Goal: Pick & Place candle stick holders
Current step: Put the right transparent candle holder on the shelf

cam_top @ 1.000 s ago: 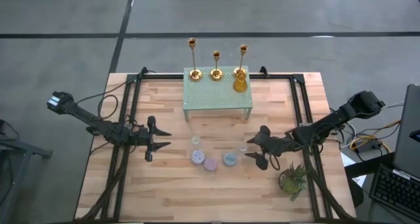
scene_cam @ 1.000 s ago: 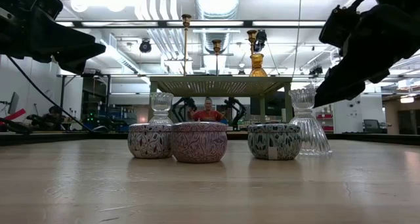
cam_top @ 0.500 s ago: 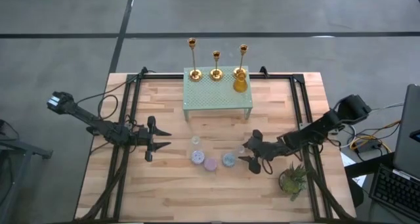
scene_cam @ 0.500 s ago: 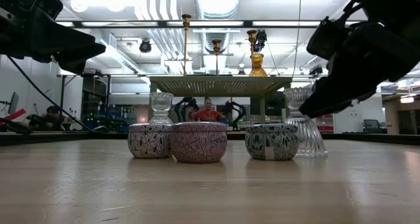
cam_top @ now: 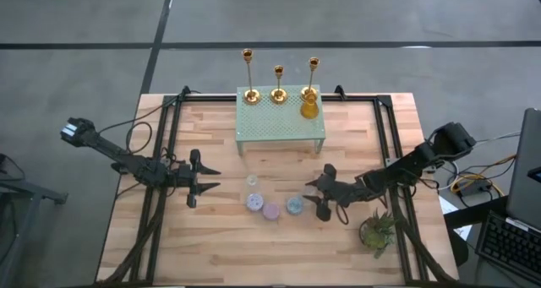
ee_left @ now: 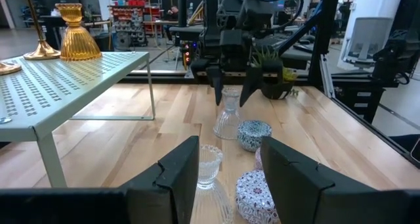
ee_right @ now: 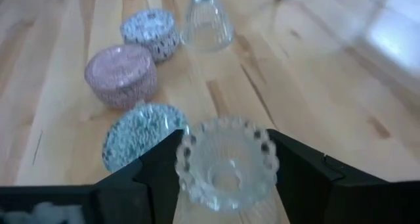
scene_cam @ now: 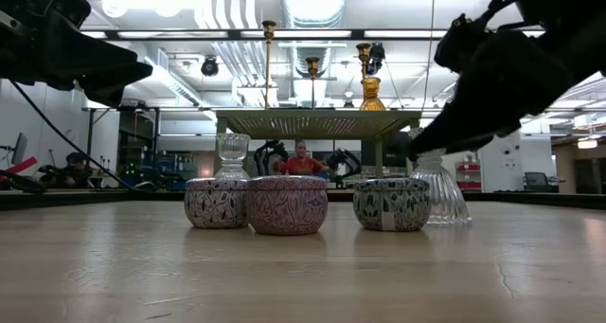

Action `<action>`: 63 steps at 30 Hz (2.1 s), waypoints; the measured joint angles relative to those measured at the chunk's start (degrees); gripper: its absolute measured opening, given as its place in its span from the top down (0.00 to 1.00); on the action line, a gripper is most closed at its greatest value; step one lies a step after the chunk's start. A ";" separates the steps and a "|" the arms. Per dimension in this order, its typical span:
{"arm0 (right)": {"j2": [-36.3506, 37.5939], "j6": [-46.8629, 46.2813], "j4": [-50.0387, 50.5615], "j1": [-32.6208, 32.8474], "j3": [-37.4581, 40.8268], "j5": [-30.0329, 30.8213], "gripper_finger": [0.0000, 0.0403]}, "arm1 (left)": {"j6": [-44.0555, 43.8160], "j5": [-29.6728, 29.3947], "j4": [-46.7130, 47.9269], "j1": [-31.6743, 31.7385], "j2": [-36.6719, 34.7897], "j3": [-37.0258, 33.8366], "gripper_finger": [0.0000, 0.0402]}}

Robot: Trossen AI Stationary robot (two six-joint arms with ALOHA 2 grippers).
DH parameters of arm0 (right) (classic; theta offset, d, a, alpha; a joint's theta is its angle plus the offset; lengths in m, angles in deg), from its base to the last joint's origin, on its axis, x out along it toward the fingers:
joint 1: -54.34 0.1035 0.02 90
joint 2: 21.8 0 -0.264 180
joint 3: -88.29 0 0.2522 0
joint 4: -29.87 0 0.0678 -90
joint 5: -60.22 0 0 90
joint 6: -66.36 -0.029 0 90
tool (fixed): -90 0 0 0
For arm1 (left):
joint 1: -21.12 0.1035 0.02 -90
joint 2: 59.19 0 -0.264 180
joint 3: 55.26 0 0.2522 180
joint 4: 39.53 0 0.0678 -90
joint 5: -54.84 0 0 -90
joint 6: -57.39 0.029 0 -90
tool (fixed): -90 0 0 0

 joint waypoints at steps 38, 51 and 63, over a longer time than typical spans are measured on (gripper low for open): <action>0.00 13.06 19.07 -12.41 -29.74 -1.46 0.59 | 0.00 0.00 0.47 0.00 0.00 0.00 0.58; 0.00 12.93 24.73 -27.00 -39.70 -8.65 0.58 | 0.00 0.00 0.49 0.01 0.00 0.00 0.58; -3.50 8.91 25.56 -34.10 -42.22 -10.11 0.58 | 0.00 0.00 0.49 -0.01 0.00 0.00 0.58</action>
